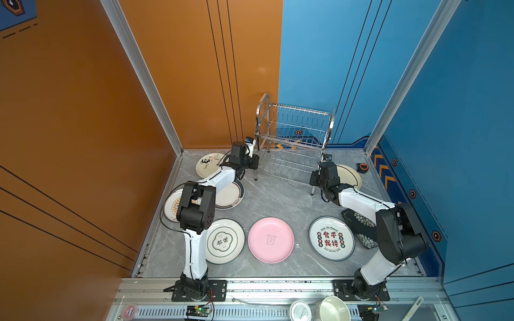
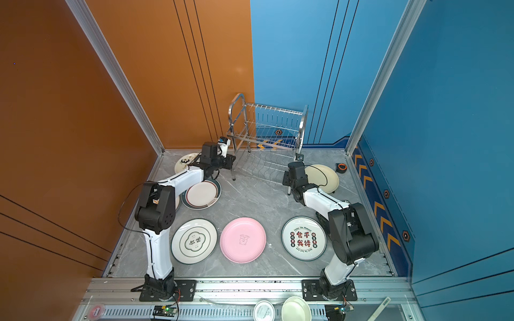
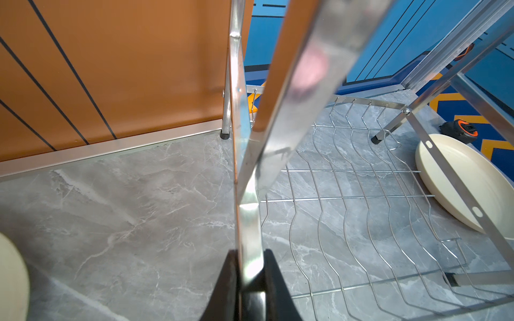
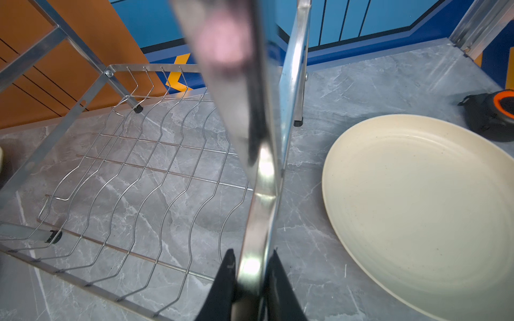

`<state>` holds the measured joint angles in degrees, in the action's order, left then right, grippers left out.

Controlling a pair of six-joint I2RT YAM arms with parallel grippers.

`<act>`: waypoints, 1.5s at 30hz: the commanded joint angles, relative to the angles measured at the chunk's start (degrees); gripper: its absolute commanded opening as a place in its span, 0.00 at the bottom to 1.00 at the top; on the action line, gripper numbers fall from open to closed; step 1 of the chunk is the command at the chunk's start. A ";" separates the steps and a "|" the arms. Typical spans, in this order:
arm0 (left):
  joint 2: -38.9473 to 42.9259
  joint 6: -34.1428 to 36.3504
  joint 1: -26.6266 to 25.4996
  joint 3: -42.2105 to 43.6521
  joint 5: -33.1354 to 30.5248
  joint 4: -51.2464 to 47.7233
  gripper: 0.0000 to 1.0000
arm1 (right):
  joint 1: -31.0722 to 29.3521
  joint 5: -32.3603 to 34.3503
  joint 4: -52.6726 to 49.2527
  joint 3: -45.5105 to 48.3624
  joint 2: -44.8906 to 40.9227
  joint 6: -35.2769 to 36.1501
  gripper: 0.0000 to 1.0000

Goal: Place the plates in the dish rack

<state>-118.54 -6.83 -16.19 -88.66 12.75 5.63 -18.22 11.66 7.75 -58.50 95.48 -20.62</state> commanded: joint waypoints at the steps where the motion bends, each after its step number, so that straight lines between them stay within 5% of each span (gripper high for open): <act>1: 2.81 1.28 -0.29 3.70 0.51 -1.62 0.00 | 0.19 -0.54 -1.07 -0.71 -0.23 4.31 0.00; 30: 24.58 -5.22 -8.89 31.43 -9.24 -0.89 0.00 | 3.43 -8.34 -7.02 2.34 -5.26 10.34 0.00; 45: 29.41 -9.03 -14.46 36.21 -16.52 -2.82 0.00 | 5.48 -13.48 -10.04 -2.76 -0.83 13.51 0.00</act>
<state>-90.50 -22.20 -27.97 -54.37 -8.91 9.58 -13.80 -1.52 -1.37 -59.66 92.55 -8.25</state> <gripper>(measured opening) 0.163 0.158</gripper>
